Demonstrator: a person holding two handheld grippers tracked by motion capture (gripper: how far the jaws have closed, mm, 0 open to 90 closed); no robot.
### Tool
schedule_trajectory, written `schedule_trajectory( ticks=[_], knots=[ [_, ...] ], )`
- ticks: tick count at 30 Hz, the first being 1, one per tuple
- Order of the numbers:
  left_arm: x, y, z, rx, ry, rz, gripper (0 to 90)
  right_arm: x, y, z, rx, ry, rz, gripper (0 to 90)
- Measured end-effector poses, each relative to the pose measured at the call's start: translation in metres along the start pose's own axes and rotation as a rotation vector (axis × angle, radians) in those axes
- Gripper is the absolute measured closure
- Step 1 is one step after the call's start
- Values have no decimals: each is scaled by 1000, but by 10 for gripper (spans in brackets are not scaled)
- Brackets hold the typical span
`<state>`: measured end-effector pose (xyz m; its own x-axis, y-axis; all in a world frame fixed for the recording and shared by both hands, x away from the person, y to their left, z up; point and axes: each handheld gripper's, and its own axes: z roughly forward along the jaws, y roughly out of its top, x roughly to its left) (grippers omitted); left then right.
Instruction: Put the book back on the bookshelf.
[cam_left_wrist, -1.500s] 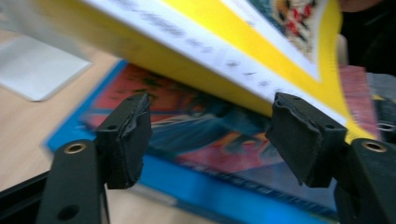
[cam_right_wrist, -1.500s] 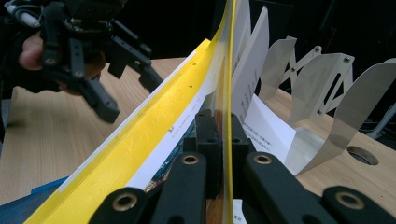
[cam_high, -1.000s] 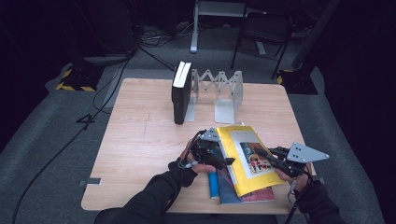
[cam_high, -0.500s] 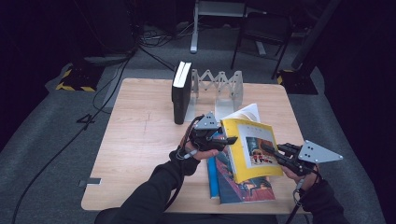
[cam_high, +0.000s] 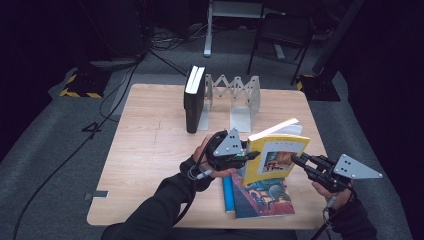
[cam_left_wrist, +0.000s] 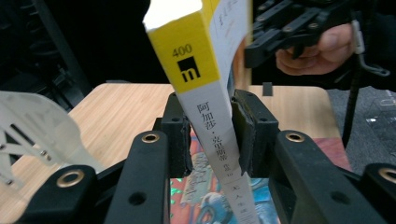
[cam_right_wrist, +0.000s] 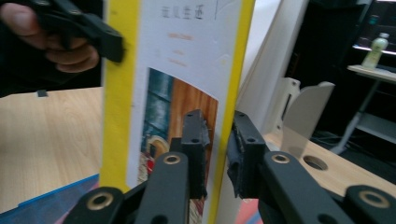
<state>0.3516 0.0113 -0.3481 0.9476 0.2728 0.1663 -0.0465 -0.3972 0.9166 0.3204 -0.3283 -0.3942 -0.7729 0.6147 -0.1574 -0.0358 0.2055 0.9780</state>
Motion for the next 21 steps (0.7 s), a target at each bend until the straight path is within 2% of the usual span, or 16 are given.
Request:
schedule_trajectory(
  ticks=[2,5,8,11,13,16,18,21],
  knots=[
    [-4,-1,0,-17,-22,0,700,-1,-2,-3,13,-42,-5,717],
    [-8,-2,0,-30,-42,5,713,-3,-3,-2,22,-50,6,637],
    [-10,-5,0,-50,-45,-13,718,-2,-4,1,45,-65,-1,533],
    [-11,-10,1,-72,-66,-39,722,-2,-7,5,70,-54,12,454],
    [-14,-13,3,-86,-74,-49,723,-3,-12,10,98,-13,33,408],
    [-20,-20,9,-69,-62,-46,715,-1,-17,16,136,16,22,400],
    [-22,-25,13,-72,-63,-60,710,2,-21,20,160,38,17,413],
    [-22,-28,17,-89,-41,-87,704,5,-23,22,169,26,10,427]
  ],
)
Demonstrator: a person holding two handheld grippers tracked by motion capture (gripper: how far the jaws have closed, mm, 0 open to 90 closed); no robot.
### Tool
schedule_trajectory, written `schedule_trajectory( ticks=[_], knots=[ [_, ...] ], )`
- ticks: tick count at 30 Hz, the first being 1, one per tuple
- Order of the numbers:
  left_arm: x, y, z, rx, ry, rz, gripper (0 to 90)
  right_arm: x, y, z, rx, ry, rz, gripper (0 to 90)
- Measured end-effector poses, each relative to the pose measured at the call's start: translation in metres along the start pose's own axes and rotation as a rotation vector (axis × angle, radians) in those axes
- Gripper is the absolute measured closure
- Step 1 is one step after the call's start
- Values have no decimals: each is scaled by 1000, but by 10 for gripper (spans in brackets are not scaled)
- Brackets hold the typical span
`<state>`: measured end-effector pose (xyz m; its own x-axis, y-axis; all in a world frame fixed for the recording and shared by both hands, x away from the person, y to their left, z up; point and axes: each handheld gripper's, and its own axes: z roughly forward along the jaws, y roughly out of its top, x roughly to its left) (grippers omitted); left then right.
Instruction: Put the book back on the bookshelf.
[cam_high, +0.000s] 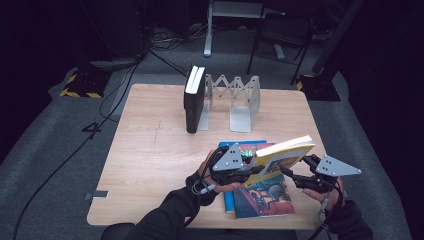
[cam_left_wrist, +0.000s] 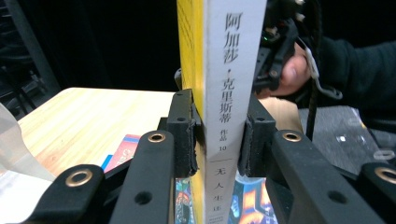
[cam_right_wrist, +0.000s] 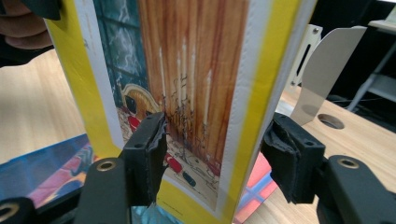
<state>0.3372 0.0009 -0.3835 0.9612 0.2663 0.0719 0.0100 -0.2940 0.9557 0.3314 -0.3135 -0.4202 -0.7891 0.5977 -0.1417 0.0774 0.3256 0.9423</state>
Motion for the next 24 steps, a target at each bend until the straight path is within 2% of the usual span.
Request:
schedule_trajectory(
  ticks=[3,8,17,19,21,24],
  knots=[
    [-2,0,7,-13,21,-6,684,-1,-1,0,-15,-2,9,448],
    [-2,4,11,-34,26,-10,678,1,-1,0,-18,-1,12,462],
    [-4,15,21,-52,50,11,637,2,0,0,-17,-3,4,468],
    [-6,16,22,-74,58,21,694,2,0,-1,-19,-1,5,466],
    [-9,17,24,-65,66,40,717,2,0,-1,-15,-4,0,460],
    [-8,19,25,-60,66,42,726,2,-1,0,-14,-3,4,450]
  ],
)
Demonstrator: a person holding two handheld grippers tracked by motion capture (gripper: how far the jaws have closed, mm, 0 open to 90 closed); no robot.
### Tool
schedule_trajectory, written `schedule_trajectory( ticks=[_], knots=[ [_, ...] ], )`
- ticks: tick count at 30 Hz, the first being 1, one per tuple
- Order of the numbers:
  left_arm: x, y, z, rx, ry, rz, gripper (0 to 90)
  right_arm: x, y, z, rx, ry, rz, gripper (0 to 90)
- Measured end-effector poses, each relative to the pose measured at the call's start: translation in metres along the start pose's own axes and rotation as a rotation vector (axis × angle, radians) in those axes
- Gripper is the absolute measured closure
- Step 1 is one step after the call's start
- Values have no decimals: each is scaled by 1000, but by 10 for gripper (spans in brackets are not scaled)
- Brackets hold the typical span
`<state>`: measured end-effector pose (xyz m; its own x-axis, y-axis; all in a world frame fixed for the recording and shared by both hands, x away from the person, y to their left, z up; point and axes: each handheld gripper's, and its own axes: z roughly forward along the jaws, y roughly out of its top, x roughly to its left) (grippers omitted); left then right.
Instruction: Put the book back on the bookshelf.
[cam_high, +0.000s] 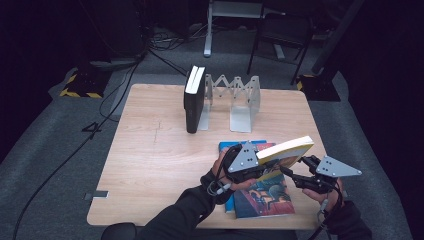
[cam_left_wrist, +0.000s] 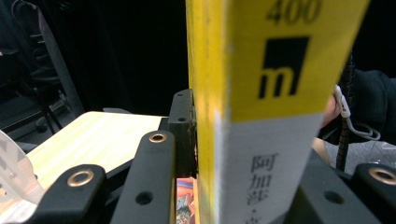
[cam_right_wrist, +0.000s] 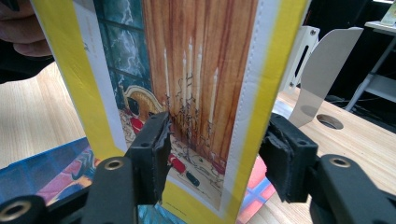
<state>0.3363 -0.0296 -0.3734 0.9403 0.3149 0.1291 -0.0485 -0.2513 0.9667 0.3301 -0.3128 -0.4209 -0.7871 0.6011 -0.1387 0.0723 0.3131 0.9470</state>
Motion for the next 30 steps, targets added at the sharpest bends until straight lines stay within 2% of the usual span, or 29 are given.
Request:
schedule_trajectory(
  ticks=[4,9,13,15,24,28,30],
  knots=[
    [3,0,1,7,23,-6,721,1,1,2,-1,-11,6,454],
    [1,3,1,27,24,-1,741,1,1,1,-1,-12,4,446],
    [3,5,0,41,35,7,743,-1,0,-6,6,-10,3,400],
    [6,5,-1,44,42,3,745,-4,-1,-10,29,-23,1,378],
    [21,7,-15,55,129,11,751,-35,-36,-33,92,-133,128,364],
    [32,5,-24,43,180,-12,751,-42,-44,-33,107,-152,169,366],
    [37,5,-29,36,209,-18,752,-43,-46,-30,121,-153,167,366]
  ],
)
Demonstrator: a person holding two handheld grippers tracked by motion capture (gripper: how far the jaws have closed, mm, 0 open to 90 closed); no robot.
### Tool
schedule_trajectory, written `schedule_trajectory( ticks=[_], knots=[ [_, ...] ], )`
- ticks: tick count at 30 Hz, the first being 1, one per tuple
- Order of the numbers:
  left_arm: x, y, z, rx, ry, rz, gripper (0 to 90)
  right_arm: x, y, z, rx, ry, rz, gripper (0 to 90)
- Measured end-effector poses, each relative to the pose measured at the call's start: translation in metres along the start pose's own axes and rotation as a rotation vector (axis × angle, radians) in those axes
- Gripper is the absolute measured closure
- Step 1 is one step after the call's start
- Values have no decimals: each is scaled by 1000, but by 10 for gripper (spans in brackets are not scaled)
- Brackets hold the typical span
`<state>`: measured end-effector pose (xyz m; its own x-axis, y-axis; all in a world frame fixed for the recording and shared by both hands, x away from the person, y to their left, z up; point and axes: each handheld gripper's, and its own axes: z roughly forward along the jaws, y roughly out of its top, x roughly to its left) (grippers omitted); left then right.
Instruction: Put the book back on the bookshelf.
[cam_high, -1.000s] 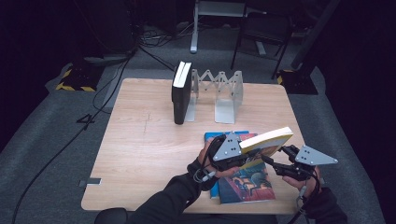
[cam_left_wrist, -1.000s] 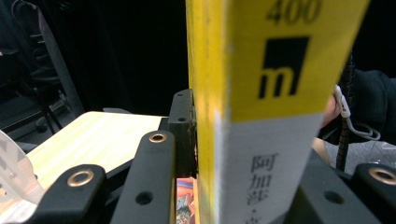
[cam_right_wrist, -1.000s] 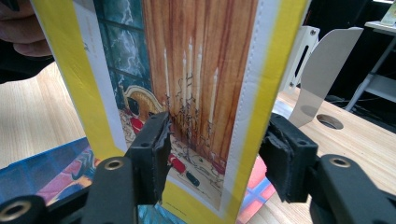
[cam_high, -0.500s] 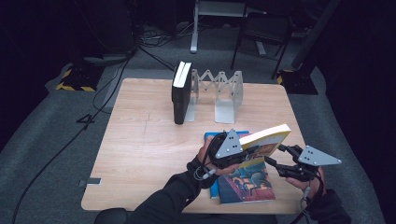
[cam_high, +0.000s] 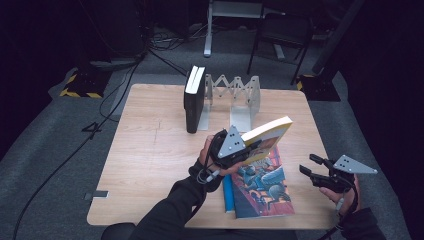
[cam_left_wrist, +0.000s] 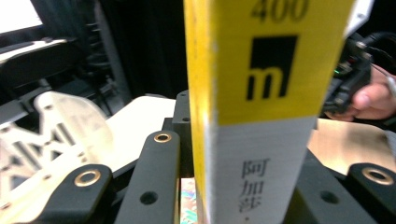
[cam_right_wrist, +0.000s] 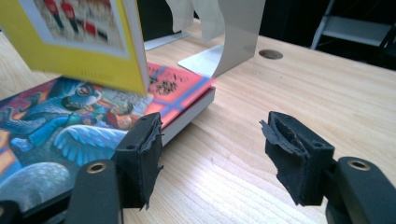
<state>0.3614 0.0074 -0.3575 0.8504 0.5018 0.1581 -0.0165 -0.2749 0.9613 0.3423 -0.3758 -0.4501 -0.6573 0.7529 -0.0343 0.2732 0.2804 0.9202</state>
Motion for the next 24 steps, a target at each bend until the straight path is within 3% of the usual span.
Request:
schedule_trajectory(
  ticks=[8,9,10,17,24],
  knots=[
    [34,-2,-30,-15,172,-33,752,4,-3,7,40,7,-16,365],
    [45,-5,-38,-12,217,-53,752,4,-4,8,39,9,-15,365],
    [45,-5,-38,-12,217,-53,752,4,-4,8,39,9,-15,365],
    [76,-23,-57,23,376,-117,752,6,-6,14,66,15,-29,366],
    [84,-42,-56,72,449,-157,751,8,-6,17,93,22,-23,367]
  ],
)
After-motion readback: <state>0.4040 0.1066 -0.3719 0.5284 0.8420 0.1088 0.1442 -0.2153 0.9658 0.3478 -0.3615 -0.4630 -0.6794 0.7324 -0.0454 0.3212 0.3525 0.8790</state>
